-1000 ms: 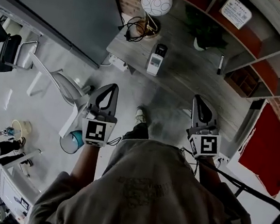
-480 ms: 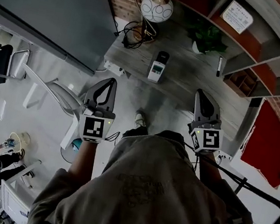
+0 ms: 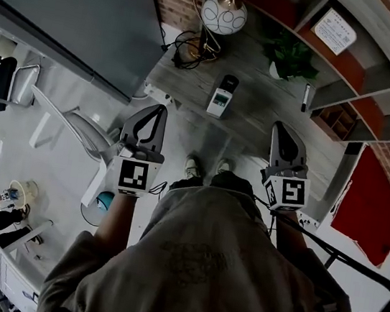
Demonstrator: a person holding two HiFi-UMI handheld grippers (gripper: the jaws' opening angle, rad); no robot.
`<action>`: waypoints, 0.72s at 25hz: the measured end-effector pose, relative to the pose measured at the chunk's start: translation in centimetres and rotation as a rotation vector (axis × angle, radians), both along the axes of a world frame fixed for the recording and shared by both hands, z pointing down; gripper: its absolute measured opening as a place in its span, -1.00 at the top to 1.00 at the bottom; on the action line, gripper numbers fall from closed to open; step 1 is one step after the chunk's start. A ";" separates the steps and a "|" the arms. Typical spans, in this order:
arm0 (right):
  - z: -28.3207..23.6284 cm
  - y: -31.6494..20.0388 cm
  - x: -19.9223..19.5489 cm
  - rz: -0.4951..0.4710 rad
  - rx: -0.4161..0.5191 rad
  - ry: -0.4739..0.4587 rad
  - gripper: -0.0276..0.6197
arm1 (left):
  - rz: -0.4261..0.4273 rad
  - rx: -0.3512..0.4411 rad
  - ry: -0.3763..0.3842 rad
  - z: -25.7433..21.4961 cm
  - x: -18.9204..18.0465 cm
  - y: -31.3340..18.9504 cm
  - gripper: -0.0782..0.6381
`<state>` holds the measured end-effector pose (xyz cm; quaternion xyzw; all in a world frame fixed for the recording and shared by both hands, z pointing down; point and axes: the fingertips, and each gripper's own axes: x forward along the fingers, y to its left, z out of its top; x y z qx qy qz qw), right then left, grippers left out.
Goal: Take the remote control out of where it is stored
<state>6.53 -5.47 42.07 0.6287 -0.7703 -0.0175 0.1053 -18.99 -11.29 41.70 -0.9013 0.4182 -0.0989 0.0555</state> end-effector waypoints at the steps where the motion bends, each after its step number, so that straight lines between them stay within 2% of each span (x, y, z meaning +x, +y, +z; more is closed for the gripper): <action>1: -0.1 -0.1 0.0 -0.003 0.005 -0.001 0.87 | -0.005 0.000 0.001 -0.1 0.0 0.1 0.75; 8: -0.4 -1.1 0.5 -0.040 0.010 -0.018 0.87 | -0.042 -0.016 -0.036 -0.4 0.7 0.6 0.75; 18: -0.6 -2.3 3.4 -0.065 0.010 -0.057 0.87 | -0.108 -0.008 -0.033 -1.8 2.4 0.6 0.75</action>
